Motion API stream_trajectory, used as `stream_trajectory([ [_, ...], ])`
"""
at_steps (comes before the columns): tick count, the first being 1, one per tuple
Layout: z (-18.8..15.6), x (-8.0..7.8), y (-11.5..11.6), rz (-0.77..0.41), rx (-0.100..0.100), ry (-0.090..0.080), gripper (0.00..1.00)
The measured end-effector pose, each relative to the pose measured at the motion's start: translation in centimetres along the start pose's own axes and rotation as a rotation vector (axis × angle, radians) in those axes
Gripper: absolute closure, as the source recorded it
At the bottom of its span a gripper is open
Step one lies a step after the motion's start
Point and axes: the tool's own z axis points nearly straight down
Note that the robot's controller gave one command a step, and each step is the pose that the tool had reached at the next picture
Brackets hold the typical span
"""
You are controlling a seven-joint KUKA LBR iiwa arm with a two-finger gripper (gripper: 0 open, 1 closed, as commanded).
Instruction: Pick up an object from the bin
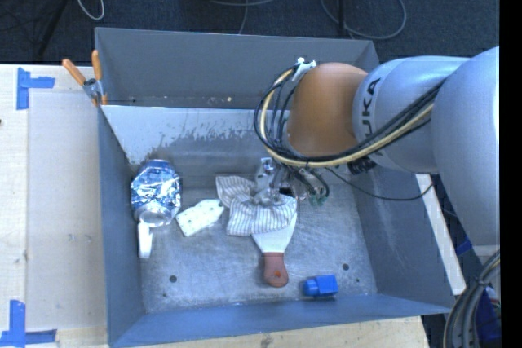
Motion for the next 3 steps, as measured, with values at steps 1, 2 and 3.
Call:
stream_trajectory([
  [1,-2.7,0.1,0.4,0.026,-0.002,0.038,1.0],
  [2,-8.3,0.5,0.5,0.012,-0.003,0.044,1.0],
  [3,-12.3,0.2,0.7,0.046,-0.002,0.038,1.0],
])
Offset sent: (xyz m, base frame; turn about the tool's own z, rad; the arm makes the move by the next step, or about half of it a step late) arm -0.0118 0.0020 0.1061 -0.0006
